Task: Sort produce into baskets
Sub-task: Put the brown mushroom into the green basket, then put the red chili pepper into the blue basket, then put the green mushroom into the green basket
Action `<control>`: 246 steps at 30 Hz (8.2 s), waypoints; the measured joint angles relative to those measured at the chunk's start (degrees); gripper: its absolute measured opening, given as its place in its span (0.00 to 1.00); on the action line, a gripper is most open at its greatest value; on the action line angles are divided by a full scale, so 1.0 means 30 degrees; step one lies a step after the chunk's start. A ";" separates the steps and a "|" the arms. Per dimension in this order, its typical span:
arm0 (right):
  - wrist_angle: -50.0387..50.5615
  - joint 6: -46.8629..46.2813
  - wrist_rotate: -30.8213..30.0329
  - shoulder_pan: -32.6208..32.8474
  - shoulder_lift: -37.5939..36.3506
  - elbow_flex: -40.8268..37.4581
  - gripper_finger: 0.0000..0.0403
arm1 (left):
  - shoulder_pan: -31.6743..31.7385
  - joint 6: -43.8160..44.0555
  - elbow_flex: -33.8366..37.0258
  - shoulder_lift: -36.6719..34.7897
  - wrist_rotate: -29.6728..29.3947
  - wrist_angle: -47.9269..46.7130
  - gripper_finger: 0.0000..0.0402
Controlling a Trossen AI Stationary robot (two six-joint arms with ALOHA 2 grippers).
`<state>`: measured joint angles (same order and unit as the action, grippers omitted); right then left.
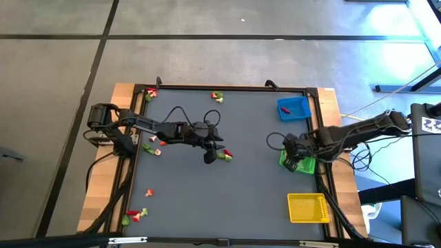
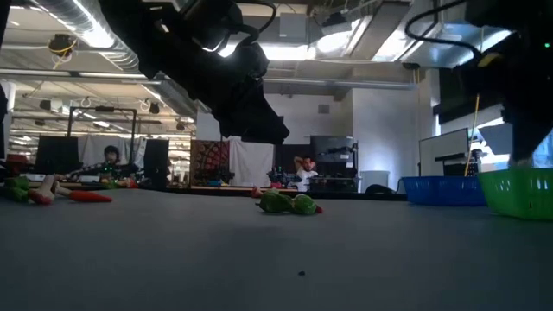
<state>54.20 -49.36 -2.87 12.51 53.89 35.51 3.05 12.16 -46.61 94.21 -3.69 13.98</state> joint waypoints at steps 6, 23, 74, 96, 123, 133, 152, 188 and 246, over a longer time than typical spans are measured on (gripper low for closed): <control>-0.0839 -0.0696 0.0031 -0.0051 -0.0007 -0.1368 0.06 | 0.0000 -0.0014 0.0000 0.0000 0.0002 0.0015 0.39; -0.3056 -0.1827 0.0248 -0.0051 -0.0007 -0.3045 0.25 | 0.0000 -0.0175 0.0000 0.0007 0.0002 0.0044 0.39; -2.2488 1.2604 -0.4549 -0.2032 1.5127 0.2383 0.35 | 0.0000 -0.0112 0.0036 0.0007 0.0009 -0.0044 0.39; -2.6391 1.2553 -0.3666 -0.2412 1.8091 0.2426 0.30 | 0.0000 -0.0181 0.0051 0.0007 0.0009 -0.0038 0.39; -1.8850 1.3617 -0.5969 -0.2441 1.2101 0.2368 0.07 | 0.0000 -0.0087 0.0051 0.0007 0.0009 -0.0036 0.39; -1.1546 1.3586 -0.8421 -0.2782 0.6487 0.2368 0.08 | 0.0000 -0.0079 0.0051 0.0007 0.0009 -0.0022 0.39; -0.5090 1.3589 -0.8344 -1.1547 0.1594 0.2237 0.08 | -0.0004 -0.0087 0.0051 0.0003 0.0009 -0.0020 0.39; -0.9742 1.3070 -0.4833 -1.9059 0.4510 -0.1144 0.14 | 0.0000 -0.0196 0.0051 0.0007 0.0002 -0.0022 0.39; -2.4570 1.4563 0.1298 -0.3206 1.2889 0.1698 0.35 | -0.0022 -0.0181 0.0051 0.0007 0.0008 -0.0035 0.39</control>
<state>-19.51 -5.67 1.03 2.90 92.56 40.60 2.98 11.62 -46.46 94.24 -3.66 13.87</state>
